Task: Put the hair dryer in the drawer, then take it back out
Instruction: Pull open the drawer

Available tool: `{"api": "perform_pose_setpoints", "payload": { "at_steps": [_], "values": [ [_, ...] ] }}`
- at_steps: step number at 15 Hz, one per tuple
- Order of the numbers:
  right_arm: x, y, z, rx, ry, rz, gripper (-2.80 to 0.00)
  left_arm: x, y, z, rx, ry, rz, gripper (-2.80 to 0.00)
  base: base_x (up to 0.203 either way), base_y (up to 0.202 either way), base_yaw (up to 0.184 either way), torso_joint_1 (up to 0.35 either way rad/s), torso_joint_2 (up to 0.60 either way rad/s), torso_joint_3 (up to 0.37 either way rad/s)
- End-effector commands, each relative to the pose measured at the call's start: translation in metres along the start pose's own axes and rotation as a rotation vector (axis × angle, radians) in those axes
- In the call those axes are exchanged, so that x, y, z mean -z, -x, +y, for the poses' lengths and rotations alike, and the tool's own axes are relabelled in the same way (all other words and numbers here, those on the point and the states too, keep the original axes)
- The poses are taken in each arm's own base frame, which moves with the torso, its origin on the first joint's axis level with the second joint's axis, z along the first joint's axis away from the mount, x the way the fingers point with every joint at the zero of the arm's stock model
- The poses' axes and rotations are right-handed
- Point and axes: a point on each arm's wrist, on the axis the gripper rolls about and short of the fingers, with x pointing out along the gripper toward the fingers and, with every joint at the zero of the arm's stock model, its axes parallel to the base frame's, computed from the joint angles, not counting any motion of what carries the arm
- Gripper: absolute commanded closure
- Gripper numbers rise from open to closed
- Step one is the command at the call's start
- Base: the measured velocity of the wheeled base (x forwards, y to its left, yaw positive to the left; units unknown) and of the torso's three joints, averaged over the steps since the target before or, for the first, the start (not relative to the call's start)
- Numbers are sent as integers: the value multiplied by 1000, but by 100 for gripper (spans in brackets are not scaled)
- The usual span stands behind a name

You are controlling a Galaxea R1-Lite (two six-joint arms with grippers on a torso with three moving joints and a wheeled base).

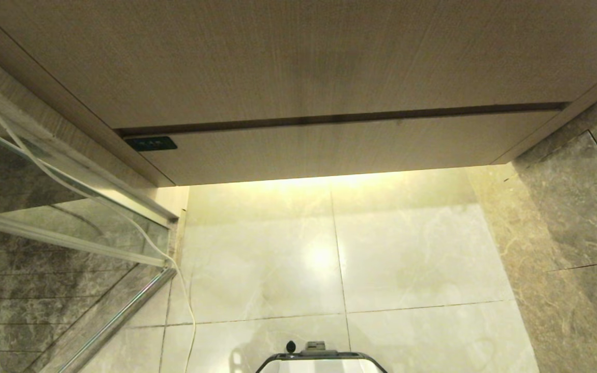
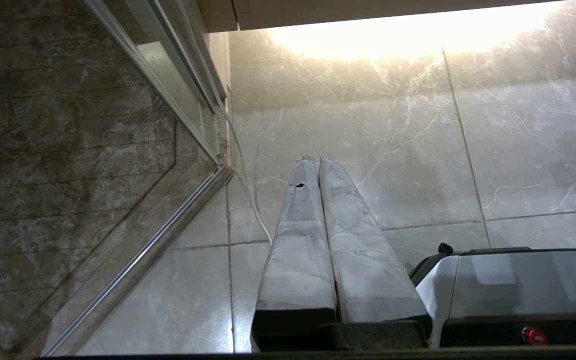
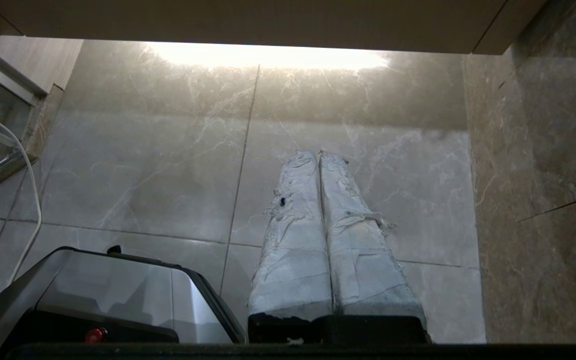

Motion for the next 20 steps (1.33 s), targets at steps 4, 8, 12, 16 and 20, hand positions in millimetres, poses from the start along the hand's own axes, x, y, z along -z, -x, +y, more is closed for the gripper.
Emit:
{"api": "perform_pose_setpoints", "payload": {
  "at_steps": [4, 8, 12, 16, 20],
  "values": [
    [10, 1, 1, -7, 17, -2, 0, 1, 0, 0, 0, 0, 2, 0, 0, 0, 0, 0, 0, 0],
    [-82, 34, -5, 17, 31, -218, 0, 0, 0, 0, 0, 0, 1, 0, 0, 0, 0, 0, 0, 0],
    [-255, 62, -17, 22, 20, -247, 0, 0, 0, 0, 0, 1, 2, 0, 0, 0, 0, 0, 0, 0],
    [-318, -69, -22, -139, 2, 184, 0, 0, 0, 0, 0, 1, 1, 0, 0, 0, 0, 0, 0, 0],
    [-281, -200, -7, -377, -57, 589, -280, 0, 0, 0, 0, 1, 0, 0, 0, 0, 0, 0, 0, 0]
  ]
}}
